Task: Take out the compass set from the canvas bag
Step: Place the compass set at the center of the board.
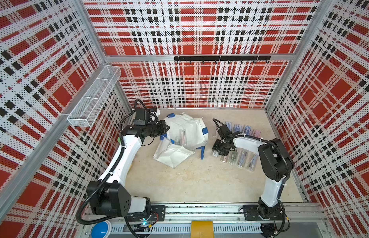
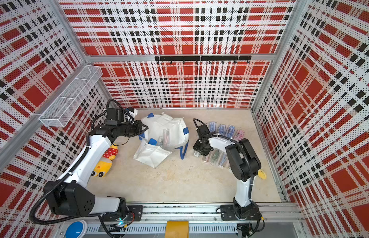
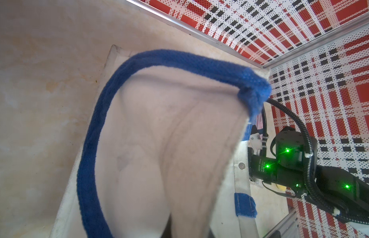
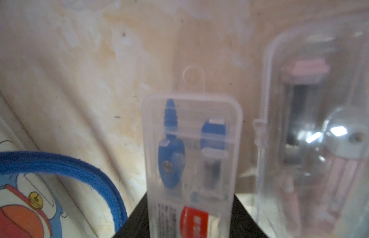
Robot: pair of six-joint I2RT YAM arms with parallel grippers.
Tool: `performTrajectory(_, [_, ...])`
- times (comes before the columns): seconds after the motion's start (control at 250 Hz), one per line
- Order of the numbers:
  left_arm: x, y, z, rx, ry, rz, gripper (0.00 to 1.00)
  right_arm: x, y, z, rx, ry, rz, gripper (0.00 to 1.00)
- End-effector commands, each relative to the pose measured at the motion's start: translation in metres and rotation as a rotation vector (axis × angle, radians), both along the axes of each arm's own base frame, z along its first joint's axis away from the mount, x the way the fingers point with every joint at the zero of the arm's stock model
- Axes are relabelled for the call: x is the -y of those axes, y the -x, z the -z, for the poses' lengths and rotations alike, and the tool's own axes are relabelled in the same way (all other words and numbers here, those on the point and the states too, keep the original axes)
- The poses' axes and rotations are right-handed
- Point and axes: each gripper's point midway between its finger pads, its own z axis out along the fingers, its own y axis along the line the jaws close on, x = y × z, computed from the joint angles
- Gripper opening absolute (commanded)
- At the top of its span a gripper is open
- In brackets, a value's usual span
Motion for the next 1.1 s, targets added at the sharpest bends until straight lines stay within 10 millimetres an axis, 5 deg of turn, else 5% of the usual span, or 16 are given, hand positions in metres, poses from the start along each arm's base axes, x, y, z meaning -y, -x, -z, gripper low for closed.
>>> performTrajectory(0.0, [0.003, -0.006, -0.036, 0.123, 0.031, 0.019, 0.00, -0.004, -0.010, -0.014, 0.033, -0.010, 0.008, 0.59])
performTrajectory(0.288, [0.018, -0.006, -0.045, 0.140, 0.037, 0.054, 0.00, -0.004, -0.014, -0.053, 0.125, -0.043, 0.011, 0.66])
performTrajectory(0.704, [0.059, -0.009, -0.063, 0.177, 0.091, 0.199, 0.00, 0.012, -0.008, -0.165, 0.497, -0.100, -0.048, 0.65])
performTrajectory(0.904, [0.080, -0.006, -0.062, 0.174, 0.093, 0.260, 0.00, -0.004, 0.014, -0.211, 0.691, -0.145, -0.187, 0.61])
performTrajectory(1.092, [0.096, -0.003, -0.054, 0.163, 0.065, 0.290, 0.00, -0.052, 0.045, -0.242, 0.786, -0.186, -0.385, 0.54])
